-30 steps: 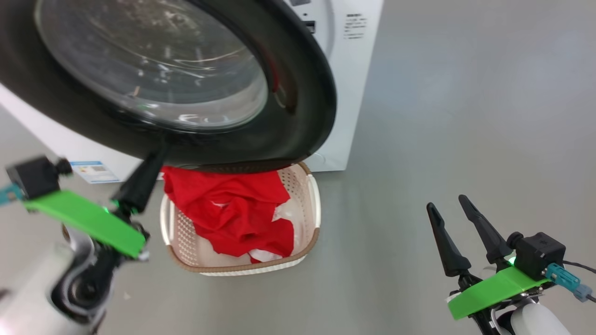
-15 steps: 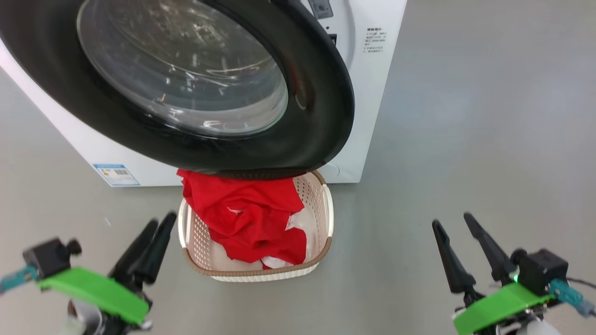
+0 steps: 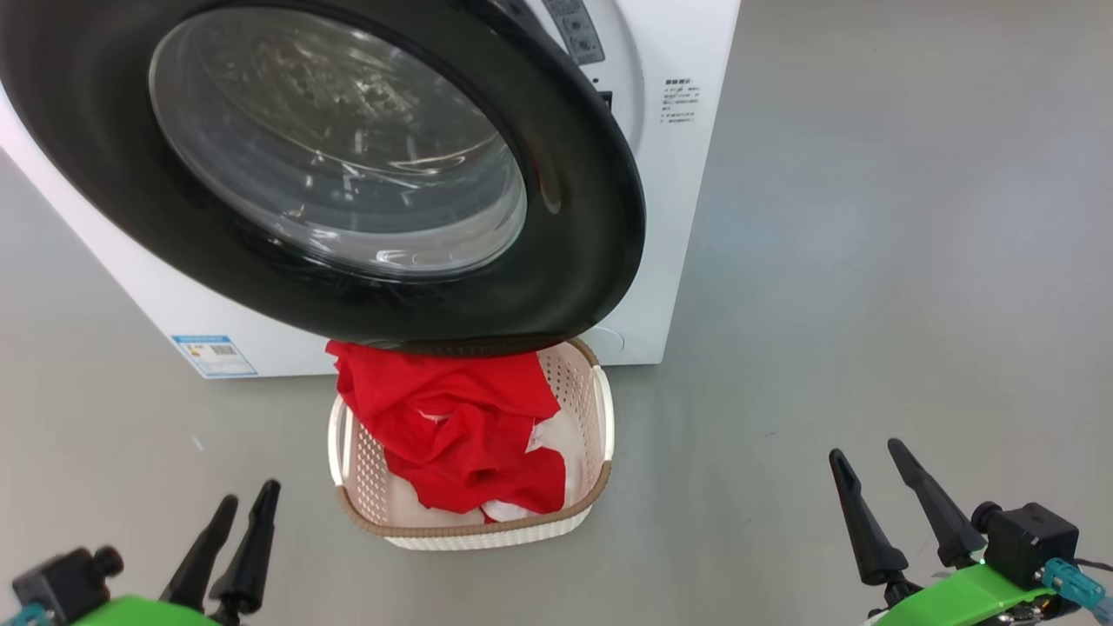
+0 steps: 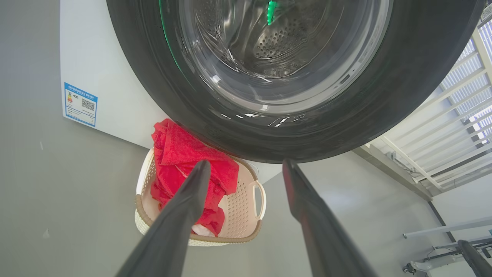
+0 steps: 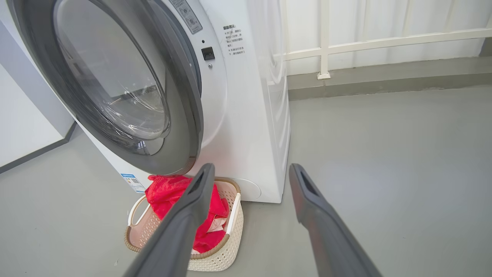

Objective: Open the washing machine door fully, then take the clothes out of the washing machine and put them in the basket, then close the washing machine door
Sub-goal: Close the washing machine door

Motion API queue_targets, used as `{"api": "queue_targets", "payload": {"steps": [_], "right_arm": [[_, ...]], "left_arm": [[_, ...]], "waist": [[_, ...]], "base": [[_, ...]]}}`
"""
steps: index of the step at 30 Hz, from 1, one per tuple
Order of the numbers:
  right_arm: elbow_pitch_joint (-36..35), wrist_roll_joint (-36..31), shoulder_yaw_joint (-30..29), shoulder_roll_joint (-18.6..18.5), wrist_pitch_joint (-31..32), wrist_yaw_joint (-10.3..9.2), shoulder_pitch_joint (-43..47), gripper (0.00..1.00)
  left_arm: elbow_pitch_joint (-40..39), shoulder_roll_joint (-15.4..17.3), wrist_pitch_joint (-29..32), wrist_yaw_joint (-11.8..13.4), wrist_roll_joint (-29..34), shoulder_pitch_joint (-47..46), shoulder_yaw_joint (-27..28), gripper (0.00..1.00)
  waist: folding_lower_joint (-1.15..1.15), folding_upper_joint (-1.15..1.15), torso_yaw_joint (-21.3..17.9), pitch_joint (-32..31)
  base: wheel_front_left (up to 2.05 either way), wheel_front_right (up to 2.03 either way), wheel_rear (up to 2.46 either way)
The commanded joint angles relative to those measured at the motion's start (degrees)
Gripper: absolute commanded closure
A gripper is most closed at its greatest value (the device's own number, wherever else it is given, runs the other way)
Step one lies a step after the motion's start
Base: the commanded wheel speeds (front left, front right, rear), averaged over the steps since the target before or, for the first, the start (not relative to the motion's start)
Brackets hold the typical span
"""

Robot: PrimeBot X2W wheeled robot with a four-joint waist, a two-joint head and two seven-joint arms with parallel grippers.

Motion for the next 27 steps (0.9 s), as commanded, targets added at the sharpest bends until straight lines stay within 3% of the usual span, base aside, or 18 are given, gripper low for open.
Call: {"api": "queue_targets", "payload": {"steps": [1,17,27], "right_arm": [[-1.31,-0.45,1.03,-1.08,-0.36,0.35,-0.09,0.0],[-1.96,-0.58,-0.46,-1.53,-0.36,0.35,1.25,0.0],[-2.74,-1.03,-0.9,-1.42,-0.36,0.35,1.57,0.0]], "left_arm": [[-0.55,1.32,-0.69,-0.38,1.54,-0.28,3.18,0.0],[-2.74,-8.16,-0.7,-0.38,29.25,6.81,17.12,0.0],[-7.56,-14.06,-0.7,-0.39,42.31,9.99,24.6,0.0]], "waist": [[0.0,0.0,-0.23,-0.34],[0.0,0.0,-1.19,-1.77],[0.0,0.0,-1.19,-2.26]], "base": [[0.0,0.0,0.0],[0.0,0.0,0.0],[0.0,0.0,0.0]]}}
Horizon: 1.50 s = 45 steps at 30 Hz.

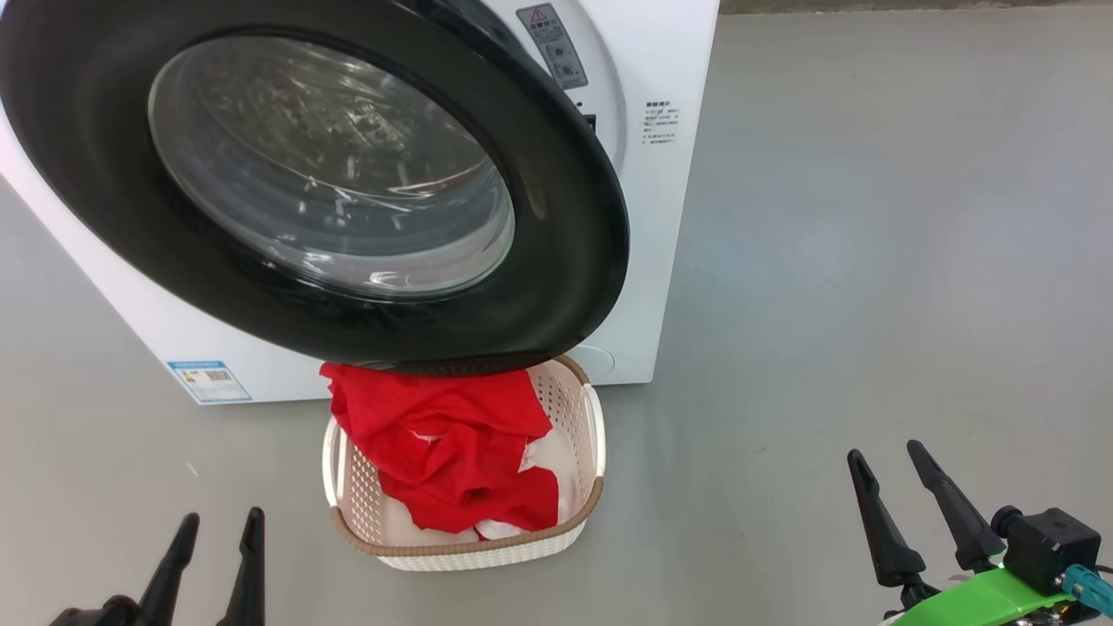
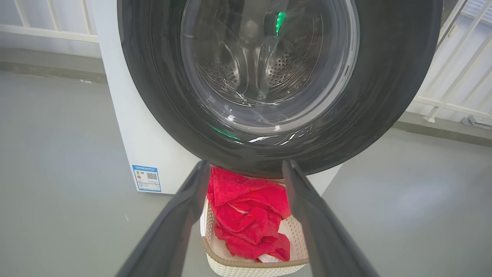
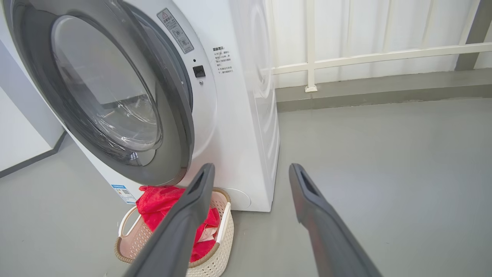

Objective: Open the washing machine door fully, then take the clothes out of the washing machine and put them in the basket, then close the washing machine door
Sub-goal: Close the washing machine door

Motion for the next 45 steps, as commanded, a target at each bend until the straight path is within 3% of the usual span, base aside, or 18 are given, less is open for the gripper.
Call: {"api": "queue_targets", "payload": {"steps": [1,15,37,38,39,45], "right_arm": [[-1.57,-0.93,0.96,-1.09,-0.36,0.35,0.08,0.0],[-2.35,-1.43,0.36,-1.07,-0.36,0.35,1.6,0.0],[-2.38,-1.4,0.15,-0.52,-0.36,0.35,2.11,0.0],[-2.4,-1.32,0.3,-0.45,-0.36,0.35,2.02,0.39],[-2.34,-0.93,1.06,-0.45,-0.36,0.35,1.64,1.0],[-2.28,-0.06,2.61,-0.12,-0.36,0.35,-1.69,1.0]], "left_arm": [[-1.98,0.31,-0.7,-0.32,1.28,-0.47,2.91,0.0],[-6.28,-4.39,-0.7,-0.32,8.38,2.83,7.35,0.0],[-6.44,-5.74,-0.7,-0.32,10.07,3.75,7.0,0.0],[-6.46,-5.79,-0.7,-0.32,10.09,3.72,6.95,0.0],[-6.5,-5.98,-0.7,-0.32,10.06,3.68,6.91,0.0],[-6.67,-6.85,-0.7,-0.32,9.71,2.95,6.28,0.0]], "waist": [[0.0,0.0,-0.02,-0.1],[0.0,0.0,-0.3,-2.04],[0.0,0.0,0.57,-2.34],[0.0,0.0,0.71,-2.3],[0.0,0.0,1.03,-2.19],[0.0,0.0,2.85,-1.29]], "base": [[0.0,0.0,0.0],[0.0,0.0,0.0],[0.0,0.0,0.0],[0.0,0.0,0.0],[0.0,0.0,0.0],[0.0,0.0,0.0]]}}
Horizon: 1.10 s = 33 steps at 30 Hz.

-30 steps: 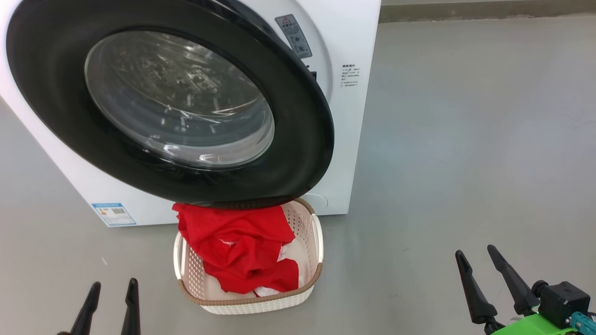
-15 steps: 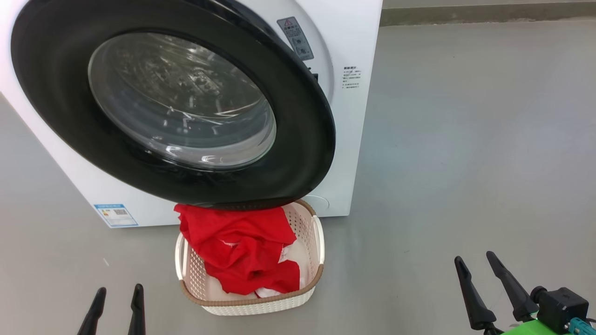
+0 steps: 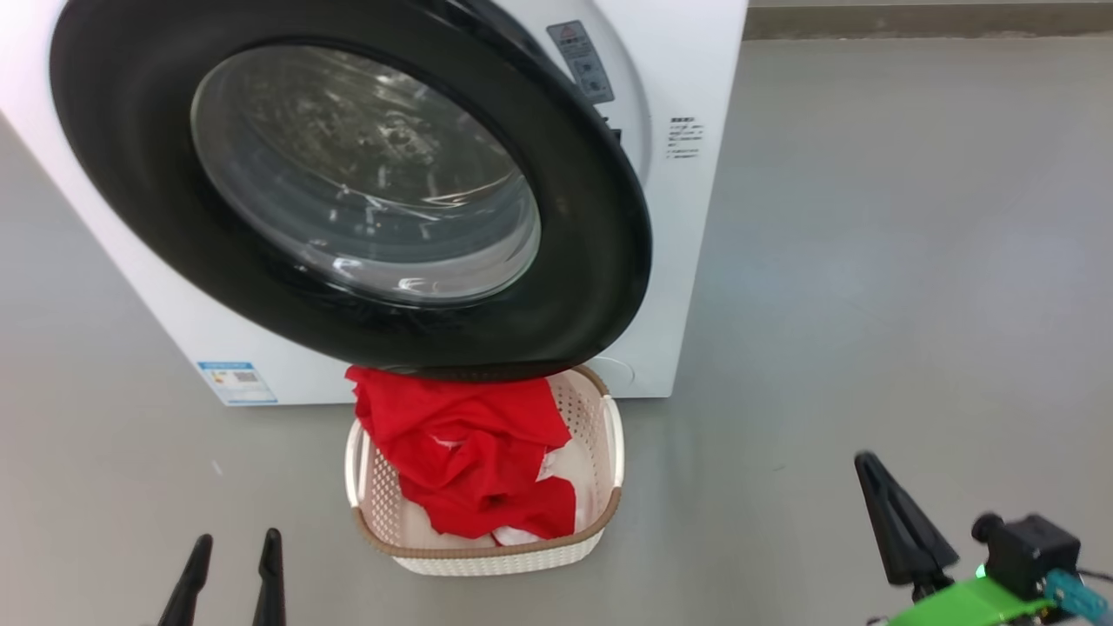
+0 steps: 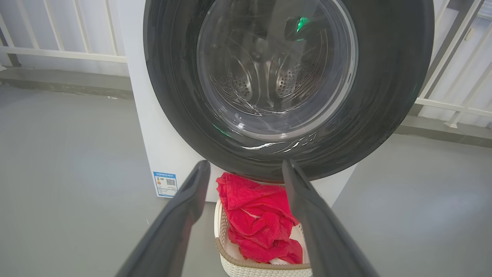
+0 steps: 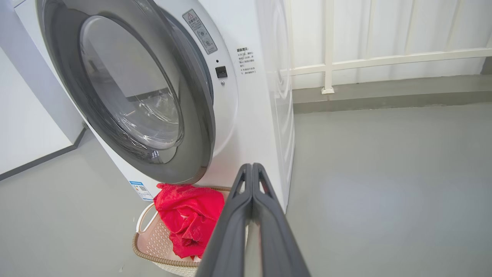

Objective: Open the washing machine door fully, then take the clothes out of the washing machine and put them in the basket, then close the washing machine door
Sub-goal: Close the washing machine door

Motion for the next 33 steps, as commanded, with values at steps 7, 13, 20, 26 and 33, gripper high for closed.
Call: {"api": "queue_targets", "payload": {"steps": [7,13,20,26,33], "right_arm": [[-0.81,1.11,3.53,-0.2,-0.36,0.35,-9.69,1.0],[0.98,1.63,5.69,-0.57,-0.36,0.35,-16.59,1.0],[4.12,2.22,7.93,-1.49,-0.36,0.35,-24.22,1.0],[6.91,2.58,8.88,-2.18,-0.36,0.35,-30.51,1.0],[8.45,2.74,8.24,-2.85,-0.36,0.35,-34.32,1.0]], "left_arm": [[-1.52,-0.67,-0.7,-0.32,-0.65,-3.28,-0.01,0.0],[-1.11,-1.02,-0.7,-0.32,-1.57,-5.27,-2.57,0.0],[-0.59,-1.12,-0.7,-0.32,-3.46,-8.21,-5.76,0.0],[-0.46,-1.14,-0.7,-0.32,-5.41,-11.01,-7.7,0.0],[-0.93,-1.14,-0.7,-0.32,-6.7,-12.88,-8.78,0.0]], "waist": [[0.0,0.0,4.31,2.58],[0.0,0.0,7.75,5.77],[0.0,0.0,11.16,9.75],[0.0,0.0,14.0,13.28],[0.0,0.0,15.95,16.04]], "base": [[0.0,0.0,0.0],[0.0,0.0,0.0],[0.0,0.0,0.0],[0.0,0.0,0.0],[0.0,0.0,0.0]]}}
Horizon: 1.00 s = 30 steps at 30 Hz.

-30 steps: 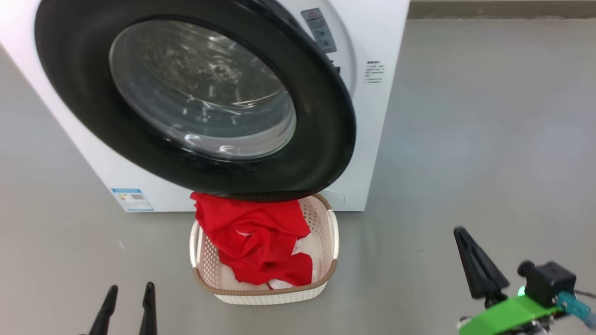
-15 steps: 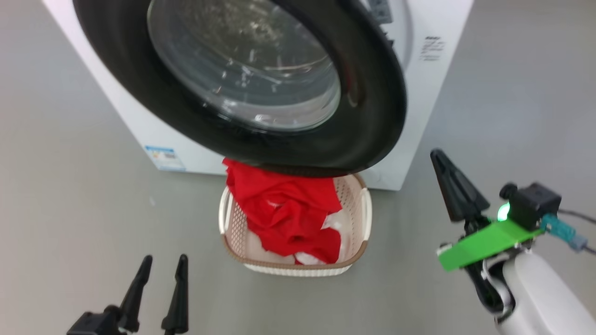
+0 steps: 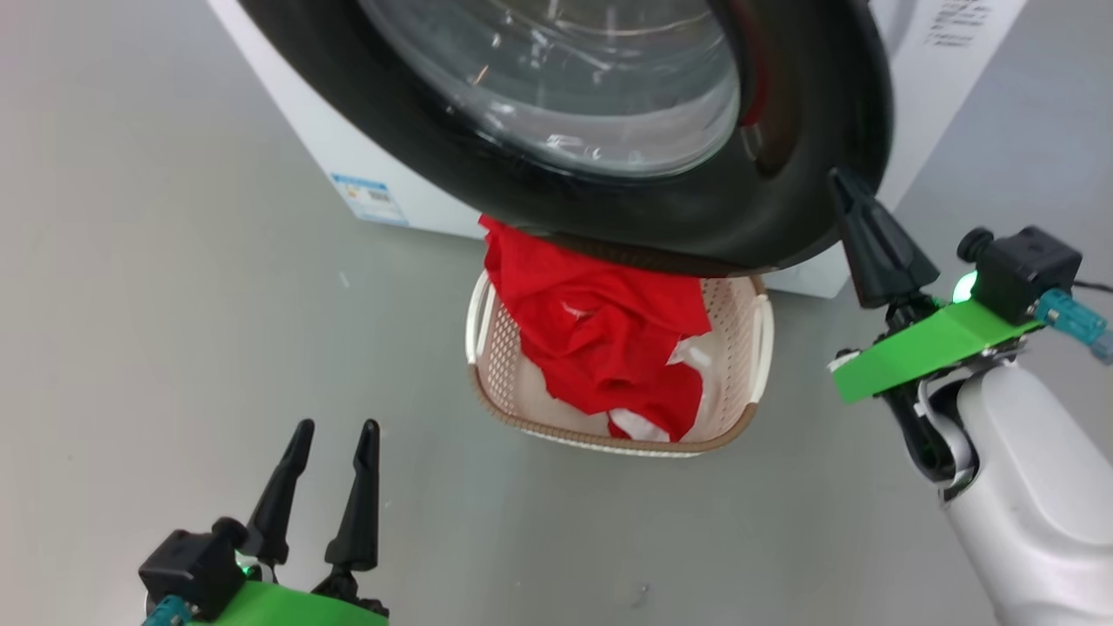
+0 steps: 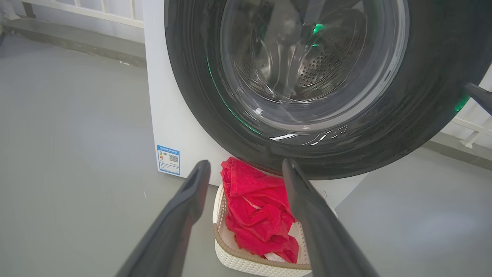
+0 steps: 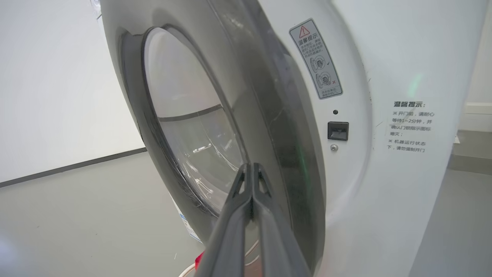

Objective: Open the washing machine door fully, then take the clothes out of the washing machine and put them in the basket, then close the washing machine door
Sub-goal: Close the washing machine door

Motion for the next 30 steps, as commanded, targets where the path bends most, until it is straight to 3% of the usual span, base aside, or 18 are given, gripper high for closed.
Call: {"api": "queue_targets", "payload": {"steps": [1,20,30], "right_arm": [[-1.04,0.55,0.66,-0.01,-0.36,0.35,-1.54,1.0],[-0.66,0.93,-4.63,-2.97,-0.36,0.35,-13.24,1.0],[-1.44,0.14,-8.26,-3.77,-0.36,0.35,-18.09,1.0]], "left_arm": [[-1.58,0.42,-0.7,-0.32,-0.24,-1.66,1.53,0.0],[-2.63,0.41,-0.7,-0.32,-3.32,-7.18,-1.85,0.0],[-2.79,0.41,-0.7,-0.32,-4.29,-8.58,-2.42,0.0]], "waist": [[0.0,0.0,1.73,2.16],[0.0,0.0,3.68,11.91],[0.0,0.0,4.49,14.15]], "base": [[0.0,0.0,0.0],[0.0,0.0,0.0],[0.0,0.0,0.0]]}}
